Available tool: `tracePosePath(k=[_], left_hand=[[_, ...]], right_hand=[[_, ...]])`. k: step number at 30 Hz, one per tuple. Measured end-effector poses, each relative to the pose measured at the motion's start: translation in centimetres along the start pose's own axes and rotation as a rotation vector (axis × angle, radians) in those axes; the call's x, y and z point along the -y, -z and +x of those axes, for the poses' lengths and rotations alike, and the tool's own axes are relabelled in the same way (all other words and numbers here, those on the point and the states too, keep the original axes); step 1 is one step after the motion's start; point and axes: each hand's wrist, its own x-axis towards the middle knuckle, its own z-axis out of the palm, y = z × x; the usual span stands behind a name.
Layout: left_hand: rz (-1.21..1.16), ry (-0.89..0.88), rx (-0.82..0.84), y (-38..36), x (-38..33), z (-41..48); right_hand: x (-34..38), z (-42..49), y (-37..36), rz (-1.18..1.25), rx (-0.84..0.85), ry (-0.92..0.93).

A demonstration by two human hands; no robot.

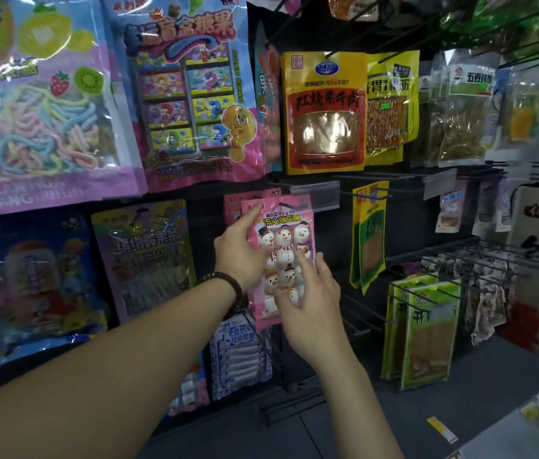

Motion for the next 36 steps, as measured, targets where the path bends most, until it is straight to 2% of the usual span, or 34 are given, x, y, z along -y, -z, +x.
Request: tracePosePath(k=[5,9,15,18,22,26,33,36], left_hand=[[0.029,-0.013,-0.005,0.8,1.0,-0.7],[0.139,-0.022,0.025,3.8,1.8,-2.4],[0.284,0.035,0.175,10.6,3.2,-8.1],[0.328,0.023,0.324,14.4,2.6,-11.7],[0.499,-0.013,0.484,20.8,2.4,-18.2],[0.584,0.056,0.597,27.6,3.8,-25.9],[0.751,0.237,0.780,33.8,8.7,-39.9],[0.633,0.369,0.814,35.4,10.9,-44.2]], right_hand=[[0.0,-0.3,-0.8,-0.027,0.042,-0.009],[0.7,-1.6,-1.0,-0.059,0.075,-0.025],[3.2,-4.3,-1.1,-0.119,0.081,-0.010],[4.8,-6.4,-1.6,-0.186,0.110,-0.007],[6.9,-10.0,-2.6,-0.284,0.242,0.012],[8.9,-15.4,-4.7,-0.261,0.351,0.002],[6.7,-26.9,-12.7,-0.145,0.700,-0.233],[3.1,-32.3,-16.4,-0.214,0.742,-0.308]])
